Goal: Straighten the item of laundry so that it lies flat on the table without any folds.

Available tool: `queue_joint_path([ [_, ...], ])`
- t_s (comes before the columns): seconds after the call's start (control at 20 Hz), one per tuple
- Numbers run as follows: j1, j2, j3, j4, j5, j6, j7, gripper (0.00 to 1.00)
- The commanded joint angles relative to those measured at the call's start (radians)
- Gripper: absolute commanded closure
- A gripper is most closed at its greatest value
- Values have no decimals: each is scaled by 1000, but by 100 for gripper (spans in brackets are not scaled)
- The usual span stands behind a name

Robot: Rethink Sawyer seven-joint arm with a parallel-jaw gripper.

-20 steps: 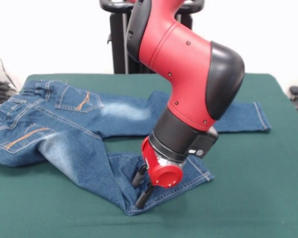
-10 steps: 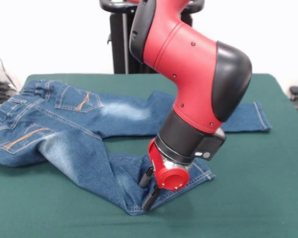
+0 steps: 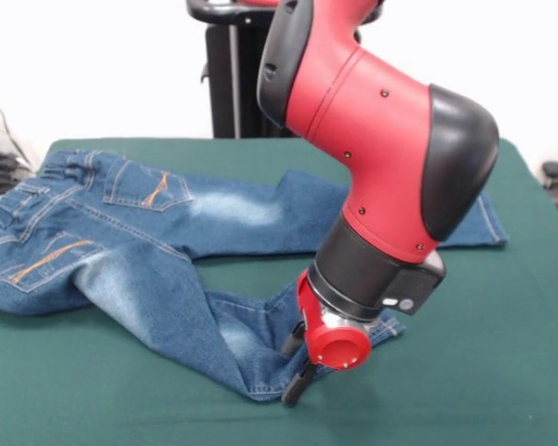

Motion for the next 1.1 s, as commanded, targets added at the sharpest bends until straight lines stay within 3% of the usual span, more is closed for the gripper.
queue_joint_path([
  [0.05, 50, 47, 67, -144, 76, 104, 368, 0],
  [1.1, 65, -11, 84, -103, 66, 139, 361, 0],
])
